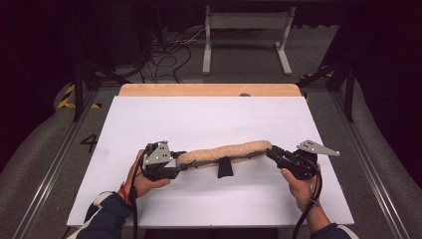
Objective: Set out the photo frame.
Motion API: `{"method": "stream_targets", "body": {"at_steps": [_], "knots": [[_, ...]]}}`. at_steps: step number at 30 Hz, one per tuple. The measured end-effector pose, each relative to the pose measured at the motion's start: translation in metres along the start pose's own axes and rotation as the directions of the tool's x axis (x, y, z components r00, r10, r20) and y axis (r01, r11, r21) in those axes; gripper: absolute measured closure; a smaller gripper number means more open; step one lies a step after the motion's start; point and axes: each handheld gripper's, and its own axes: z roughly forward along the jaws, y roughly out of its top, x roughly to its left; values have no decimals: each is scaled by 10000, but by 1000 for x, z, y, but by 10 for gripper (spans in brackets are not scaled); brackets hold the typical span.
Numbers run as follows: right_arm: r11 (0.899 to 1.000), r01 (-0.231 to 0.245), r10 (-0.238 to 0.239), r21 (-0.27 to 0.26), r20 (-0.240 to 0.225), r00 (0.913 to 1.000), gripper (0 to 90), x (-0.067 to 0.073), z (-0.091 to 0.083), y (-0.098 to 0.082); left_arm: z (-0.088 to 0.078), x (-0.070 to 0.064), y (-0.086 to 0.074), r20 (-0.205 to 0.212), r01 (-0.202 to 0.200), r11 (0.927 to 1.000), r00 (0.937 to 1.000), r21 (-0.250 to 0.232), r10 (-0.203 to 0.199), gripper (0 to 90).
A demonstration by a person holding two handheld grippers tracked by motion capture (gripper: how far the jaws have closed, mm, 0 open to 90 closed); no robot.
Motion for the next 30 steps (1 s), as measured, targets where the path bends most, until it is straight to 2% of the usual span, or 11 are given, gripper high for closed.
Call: {"method": "stream_targets", "body": {"at_steps": [13,21,30], "knots": [[9998,49,-46,-187,159,9999,703,-3,-1,4,0,-3,1,-59,-72,10000,10000,-20,72,581],[9993,201,-193,-322,256,9995,718,1,-2,9,-1,-4,1,20,-138,9999,9999,16,138,589],[9994,113,-101,-339,343,9994,725,-2,6,11,-2,-10,2,-15,-292,9996,9996,6,292,617]]}}
